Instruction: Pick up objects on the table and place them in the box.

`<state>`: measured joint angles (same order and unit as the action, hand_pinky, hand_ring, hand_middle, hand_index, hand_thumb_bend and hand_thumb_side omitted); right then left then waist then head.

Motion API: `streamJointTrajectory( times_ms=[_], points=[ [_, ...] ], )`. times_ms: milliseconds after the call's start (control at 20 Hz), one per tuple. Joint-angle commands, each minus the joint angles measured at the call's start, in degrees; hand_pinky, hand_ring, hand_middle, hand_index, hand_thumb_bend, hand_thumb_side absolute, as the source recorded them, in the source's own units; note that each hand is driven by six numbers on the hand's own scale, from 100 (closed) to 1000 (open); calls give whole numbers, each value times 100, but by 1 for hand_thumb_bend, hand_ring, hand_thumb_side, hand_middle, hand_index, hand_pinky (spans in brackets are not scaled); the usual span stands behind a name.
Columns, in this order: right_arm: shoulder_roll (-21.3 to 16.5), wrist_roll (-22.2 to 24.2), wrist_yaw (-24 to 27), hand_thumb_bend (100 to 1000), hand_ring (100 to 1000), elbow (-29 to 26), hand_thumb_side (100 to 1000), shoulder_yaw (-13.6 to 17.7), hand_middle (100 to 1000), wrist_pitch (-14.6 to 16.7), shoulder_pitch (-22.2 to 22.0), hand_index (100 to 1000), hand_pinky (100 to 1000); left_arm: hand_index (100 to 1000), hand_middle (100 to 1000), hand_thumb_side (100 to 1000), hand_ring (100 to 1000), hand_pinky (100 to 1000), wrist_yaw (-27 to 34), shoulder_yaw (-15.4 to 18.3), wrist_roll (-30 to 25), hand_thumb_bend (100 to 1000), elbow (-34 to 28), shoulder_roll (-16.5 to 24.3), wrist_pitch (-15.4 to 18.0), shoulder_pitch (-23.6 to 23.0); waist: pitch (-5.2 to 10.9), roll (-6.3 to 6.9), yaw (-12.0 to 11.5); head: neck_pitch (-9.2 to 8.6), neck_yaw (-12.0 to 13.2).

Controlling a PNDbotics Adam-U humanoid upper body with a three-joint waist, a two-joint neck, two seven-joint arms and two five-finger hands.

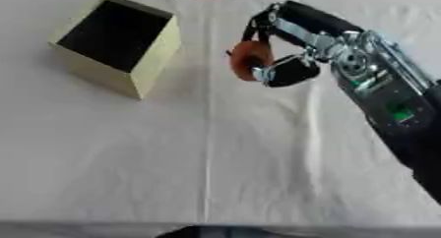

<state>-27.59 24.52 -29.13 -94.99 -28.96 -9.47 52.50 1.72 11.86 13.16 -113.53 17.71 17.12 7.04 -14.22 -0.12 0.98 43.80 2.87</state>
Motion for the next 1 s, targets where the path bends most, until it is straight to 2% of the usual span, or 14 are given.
streamJointTrajectory(
  times_ms=[50, 500, 550, 600, 800, 1000],
  points=[
    [380, -4, -382, 100, 662, 191, 100, 20, 379, 126, 421, 684, 802, 753, 644, 675, 613, 530, 23, 3, -48, 100, -106, 92, 6, 52, 125, 10, -32, -36, -56],
    [1999, -445, -1561, 100, 675, 2031, 100, 158, 389, 759, 1559, 693, 818, 753, 645, 674, 613, 530, 98, -43, -121, 100, -106, 56, 23, 124, 116, 87, -188, -153, -293],
    [2166, -527, -1736, 100, 677, 2285, 240, 202, 390, 810, 1690, 694, 820, 753, 645, 678, 613, 530, 106, -52, -134, 100, -106, 49, 26, 136, 106, 98, -213, -165, -345],
    [2326, -620, -1915, 100, 677, 2545, 100, 265, 390, 868, 1809, 694, 820, 753, 645, 674, 613, 530, 114, -57, -144, 100, -106, 42, 28, 143, 97, 109, -233, -175, -382],
    [2917, -1107, -2600, 100, 675, 3461, 100, 664, 387, 1010, 2123, 692, 818, 753, 645, 674, 613, 529, 148, -76, -176, 100, -106, 15, 28, 170, 57, 135, -294, -208, -493],
    [3369, -1584, -3274, 100, 678, 3955, 100, 982, 391, 1029, 2203, 694, 820, 753, 645, 674, 614, 529, 183, -99, -220, 100, -106, -6, 27, 205, 21, 151, -350, -230, -557]
  ],
)
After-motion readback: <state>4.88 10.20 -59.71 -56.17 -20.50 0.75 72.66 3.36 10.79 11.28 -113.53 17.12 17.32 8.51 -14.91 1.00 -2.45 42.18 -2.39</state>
